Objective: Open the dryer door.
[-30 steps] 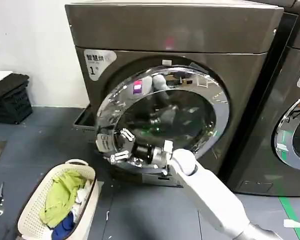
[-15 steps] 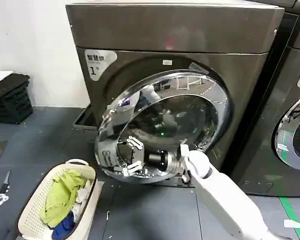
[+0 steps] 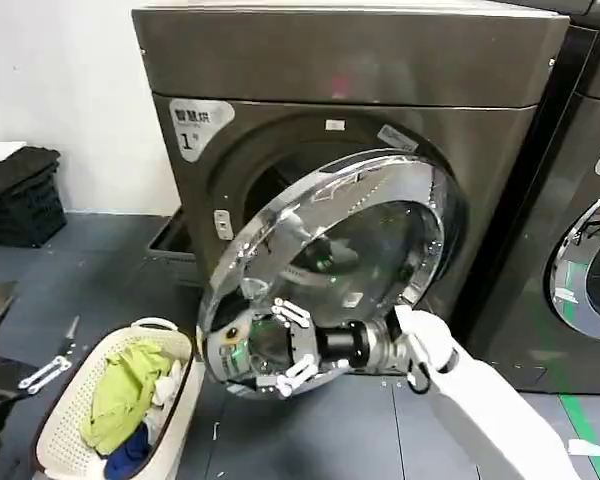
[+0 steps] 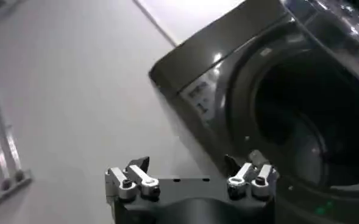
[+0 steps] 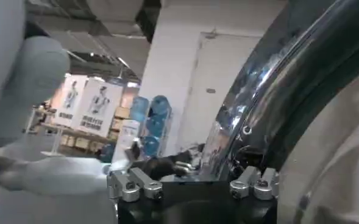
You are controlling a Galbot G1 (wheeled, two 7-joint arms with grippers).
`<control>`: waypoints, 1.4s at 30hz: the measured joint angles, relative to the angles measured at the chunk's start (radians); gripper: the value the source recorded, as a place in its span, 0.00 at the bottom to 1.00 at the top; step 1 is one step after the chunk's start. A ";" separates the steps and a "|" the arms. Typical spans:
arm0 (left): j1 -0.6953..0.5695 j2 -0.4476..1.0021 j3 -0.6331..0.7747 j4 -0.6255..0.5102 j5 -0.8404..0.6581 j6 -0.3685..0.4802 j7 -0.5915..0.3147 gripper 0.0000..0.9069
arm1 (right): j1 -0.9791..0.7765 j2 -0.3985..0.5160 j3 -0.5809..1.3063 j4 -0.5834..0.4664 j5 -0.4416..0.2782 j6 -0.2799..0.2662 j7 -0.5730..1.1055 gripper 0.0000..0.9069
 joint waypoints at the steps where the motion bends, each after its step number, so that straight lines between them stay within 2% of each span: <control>1: -0.005 0.010 0.013 0.003 0.005 0.001 0.000 1.00 | -0.005 -0.008 0.005 0.004 0.004 -0.001 -0.010 1.00; 15: -0.141 0.158 0.224 0.066 0.037 0.018 0.000 1.00 | -0.111 -0.127 0.120 0.071 0.021 -0.053 -0.107 1.00; 26: -0.263 0.264 0.403 0.110 0.027 0.019 0.018 1.00 | -0.258 -0.216 0.290 0.111 0.021 -0.063 -0.124 1.00; 34: -0.355 0.292 0.545 0.131 0.025 0.014 0.027 1.00 | -0.484 -0.281 0.547 0.171 0.053 -0.062 -0.118 1.00; 42: -0.444 0.290 0.717 0.136 0.050 0.005 0.045 1.00 | -0.810 -0.245 0.882 0.237 0.059 -0.029 -0.110 1.00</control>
